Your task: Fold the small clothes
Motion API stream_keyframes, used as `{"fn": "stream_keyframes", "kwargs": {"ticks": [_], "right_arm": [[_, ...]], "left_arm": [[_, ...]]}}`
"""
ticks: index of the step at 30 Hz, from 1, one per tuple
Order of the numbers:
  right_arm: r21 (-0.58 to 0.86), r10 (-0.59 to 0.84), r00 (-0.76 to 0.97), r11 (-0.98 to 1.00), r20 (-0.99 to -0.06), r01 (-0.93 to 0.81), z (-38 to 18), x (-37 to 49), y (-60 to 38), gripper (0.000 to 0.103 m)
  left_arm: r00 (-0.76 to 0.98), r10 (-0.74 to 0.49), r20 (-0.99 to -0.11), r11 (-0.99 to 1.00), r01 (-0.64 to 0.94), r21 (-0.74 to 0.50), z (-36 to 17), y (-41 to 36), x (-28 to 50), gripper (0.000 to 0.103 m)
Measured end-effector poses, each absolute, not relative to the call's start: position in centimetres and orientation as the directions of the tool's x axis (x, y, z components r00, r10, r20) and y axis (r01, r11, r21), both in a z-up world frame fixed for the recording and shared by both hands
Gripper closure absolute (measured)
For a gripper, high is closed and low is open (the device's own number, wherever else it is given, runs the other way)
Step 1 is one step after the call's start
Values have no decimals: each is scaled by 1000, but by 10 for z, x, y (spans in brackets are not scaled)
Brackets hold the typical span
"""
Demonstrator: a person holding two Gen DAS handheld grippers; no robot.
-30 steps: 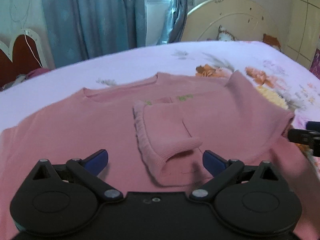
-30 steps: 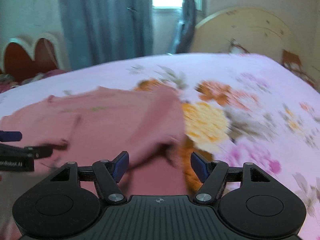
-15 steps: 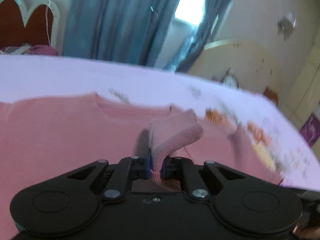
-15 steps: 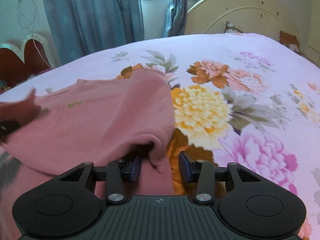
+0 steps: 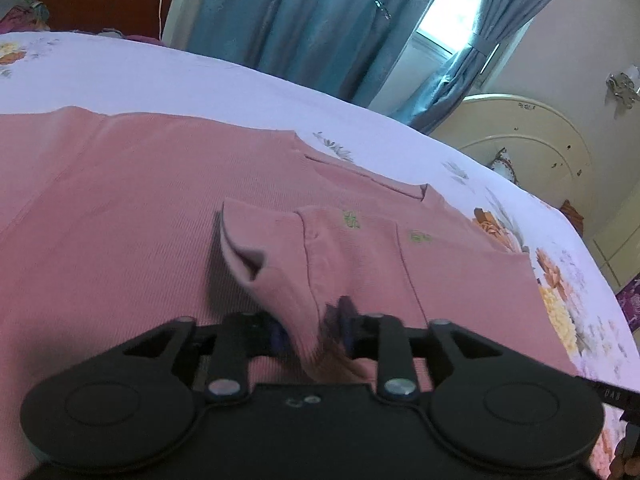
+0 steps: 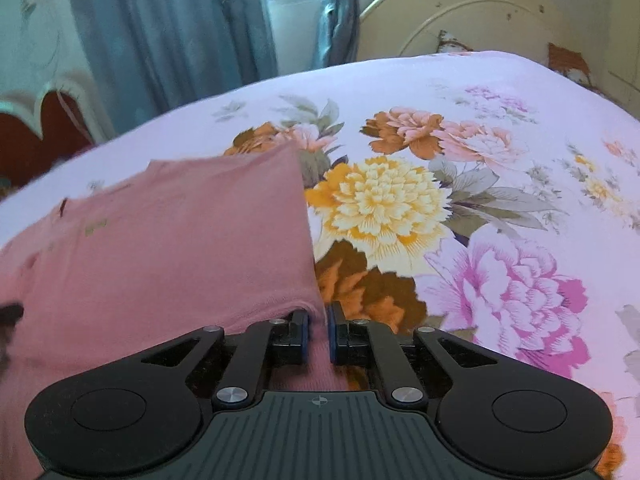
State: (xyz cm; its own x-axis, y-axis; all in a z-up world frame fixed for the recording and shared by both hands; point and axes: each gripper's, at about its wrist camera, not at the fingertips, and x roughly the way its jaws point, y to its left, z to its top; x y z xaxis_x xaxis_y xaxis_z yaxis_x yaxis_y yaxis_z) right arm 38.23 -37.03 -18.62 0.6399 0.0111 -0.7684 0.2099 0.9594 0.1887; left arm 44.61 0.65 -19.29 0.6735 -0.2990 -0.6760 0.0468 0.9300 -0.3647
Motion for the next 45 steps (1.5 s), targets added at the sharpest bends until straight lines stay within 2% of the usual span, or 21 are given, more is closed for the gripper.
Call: {"fn": "stream_keyframes", "kwargs": {"ticks": [2, 4, 7, 9, 13, 14, 16, 17, 20, 22, 23, 25, 27, 29, 34, 35, 37, 38, 45], "right_arm": [[198, 20, 643, 958, -766, 206, -179, 372, -374, 95], [212, 25, 656, 955, -754, 207, -170, 364, -378, 95], [227, 34, 674, 953, -738, 200, -161, 368, -384, 95], [235, 37, 675, 950, -737, 205, -163, 383, -388, 94], [272, 70, 674, 941, -736, 199, -170, 420, -393, 90], [279, 78, 673, 940, -736, 196, -172, 429, -393, 86], [275, 78, 678, 943, -731, 189, -177, 449, -392, 44], [261, 70, 681, 948, -729, 183, -179, 457, -391, 41], [244, 72, 677, 956, -733, 162, -188, 485, -388, 42], [264, 92, 667, 951, -739, 162, -196, 502, -390, 43], [268, 94, 663, 949, -743, 166, -200, 509, -391, 46], [265, 90, 663, 950, -744, 167, -205, 522, -390, 70], [249, 88, 661, 956, -745, 154, -207, 529, -387, 82], [200, 54, 667, 969, -743, 144, -208, 530, -384, 89], [139, 6, 676, 980, -736, 143, -205, 523, -377, 89], [132, 1, 678, 981, -735, 142, -201, 520, -373, 87], [146, 23, 694, 982, -720, 119, -191, 510, -365, 71], [152, 39, 703, 983, -710, 99, -185, 503, -358, 70], [196, 208, 677, 976, -706, -96, -161, 465, -284, 69]], "left_arm": [[678, -299, -672, 924, 29, -382, -189, 11, 445, 60], [685, -285, -670, 921, 2, -389, -188, 20, 443, 60], [691, -263, -674, 929, -7, -369, -190, 26, 446, 72], [688, -277, -671, 930, 17, -367, -190, 24, 447, 90], [720, -251, -648, 954, 72, -290, -185, 12, 448, 94], [726, -241, -644, 958, 71, -278, -183, 12, 449, 94], [742, -226, -631, 960, 61, -272, -179, 14, 448, 94], [748, -218, -627, 963, 60, -263, -178, 15, 448, 94], [738, -197, -645, 972, 61, -228, -182, 13, 450, 93], [722, -170, -670, 979, 49, -196, -188, 11, 451, 87], [722, -150, -675, 983, 39, -177, -189, 10, 451, 80], [720, -133, -681, 986, 29, -162, -189, 11, 450, 76], [717, -129, -685, 987, 26, -159, -186, 12, 449, 69], [718, -112, -687, 988, 5, -156, -182, 16, 446, 61], [699, -112, -706, 984, -21, -178, -175, 31, 441, 49], [697, -113, -708, 983, -24, -180, -173, 33, 441, 46], [698, -113, -707, 983, -27, -183, -169, 36, 438, 41], [699, -112, -706, 983, -28, -183, -167, 37, 437, 39], [688, -118, -716, 980, -34, -195, -158, 48, 424, 37]]}}
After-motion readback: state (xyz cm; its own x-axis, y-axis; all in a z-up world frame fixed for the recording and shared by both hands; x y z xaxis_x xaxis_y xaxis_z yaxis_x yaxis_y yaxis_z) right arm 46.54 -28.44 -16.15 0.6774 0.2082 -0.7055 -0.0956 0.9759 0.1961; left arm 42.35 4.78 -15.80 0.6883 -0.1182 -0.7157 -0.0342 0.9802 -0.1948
